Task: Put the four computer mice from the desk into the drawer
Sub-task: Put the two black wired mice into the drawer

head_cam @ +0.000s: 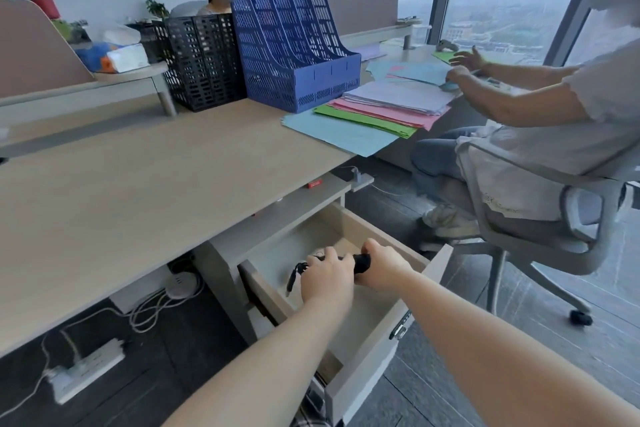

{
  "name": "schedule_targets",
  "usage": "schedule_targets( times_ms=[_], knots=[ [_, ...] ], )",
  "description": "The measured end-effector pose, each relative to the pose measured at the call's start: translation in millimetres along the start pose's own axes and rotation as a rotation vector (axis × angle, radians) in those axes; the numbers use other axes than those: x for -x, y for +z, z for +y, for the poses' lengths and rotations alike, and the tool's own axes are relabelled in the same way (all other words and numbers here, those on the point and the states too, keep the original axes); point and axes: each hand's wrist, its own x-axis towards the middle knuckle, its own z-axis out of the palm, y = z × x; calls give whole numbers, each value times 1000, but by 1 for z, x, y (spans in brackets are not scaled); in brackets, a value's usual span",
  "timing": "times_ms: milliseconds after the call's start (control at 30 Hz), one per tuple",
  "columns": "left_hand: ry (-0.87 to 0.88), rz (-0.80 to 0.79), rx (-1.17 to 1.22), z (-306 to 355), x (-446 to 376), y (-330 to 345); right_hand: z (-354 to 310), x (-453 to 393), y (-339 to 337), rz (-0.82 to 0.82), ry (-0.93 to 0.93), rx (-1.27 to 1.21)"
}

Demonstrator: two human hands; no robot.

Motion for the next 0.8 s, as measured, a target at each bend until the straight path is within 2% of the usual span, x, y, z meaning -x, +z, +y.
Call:
schedule_targets(
  times_ms=[233,500,667,800],
  knots=[
    [-85,-72,30,4,-5,59,12,-14,33,-91,41,114],
    [-106,-97,-25,1,-33,87,16,-38,49,-122,6,97],
    [-71,-166,-69,-1,-48,116,16,-43,61,-178,-1,165],
    [-144,-285,61,-1,-44,118,17,-46,63,-236,6,204]
  ],
)
